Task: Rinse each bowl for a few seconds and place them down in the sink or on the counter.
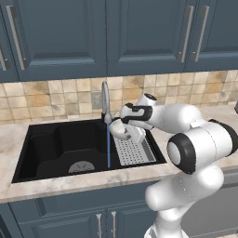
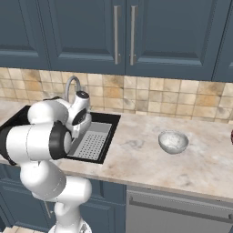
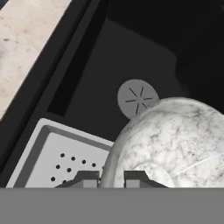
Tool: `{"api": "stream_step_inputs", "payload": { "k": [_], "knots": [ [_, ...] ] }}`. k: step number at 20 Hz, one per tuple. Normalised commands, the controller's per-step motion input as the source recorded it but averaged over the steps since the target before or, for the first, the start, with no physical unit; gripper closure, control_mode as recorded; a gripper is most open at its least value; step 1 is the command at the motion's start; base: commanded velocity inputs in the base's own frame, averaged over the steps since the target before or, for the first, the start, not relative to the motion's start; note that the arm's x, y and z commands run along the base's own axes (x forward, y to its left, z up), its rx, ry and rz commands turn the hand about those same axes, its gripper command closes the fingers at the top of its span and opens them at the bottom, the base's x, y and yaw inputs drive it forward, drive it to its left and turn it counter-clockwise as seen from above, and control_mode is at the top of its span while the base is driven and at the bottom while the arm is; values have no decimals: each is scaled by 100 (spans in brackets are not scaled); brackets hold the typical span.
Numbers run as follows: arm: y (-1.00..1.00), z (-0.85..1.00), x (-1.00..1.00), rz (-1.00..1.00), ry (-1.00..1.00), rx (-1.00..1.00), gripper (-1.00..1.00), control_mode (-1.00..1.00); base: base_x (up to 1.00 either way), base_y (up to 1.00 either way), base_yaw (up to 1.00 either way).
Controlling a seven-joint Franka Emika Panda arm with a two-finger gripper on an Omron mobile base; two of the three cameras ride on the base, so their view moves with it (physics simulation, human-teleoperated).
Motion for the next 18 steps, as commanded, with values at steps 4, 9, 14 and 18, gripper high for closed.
{"api": "stream_step_inputs", "payload": {
  "k": [4, 9, 14, 18],
  "knots": [
    [-14, -2, 0, -7, 6, -7, 100, -100, 0, 0, 0],
    [-22, -5, 0, -7, 2, -1, 100, -100, 0, 0, 0],
    [-18, -21, 1, -7, 0, 3, 100, -100, 0, 0, 0],
    [-4, -40, 2, -6, 0, 6, 100, -100, 0, 0, 0]
  ]
}}
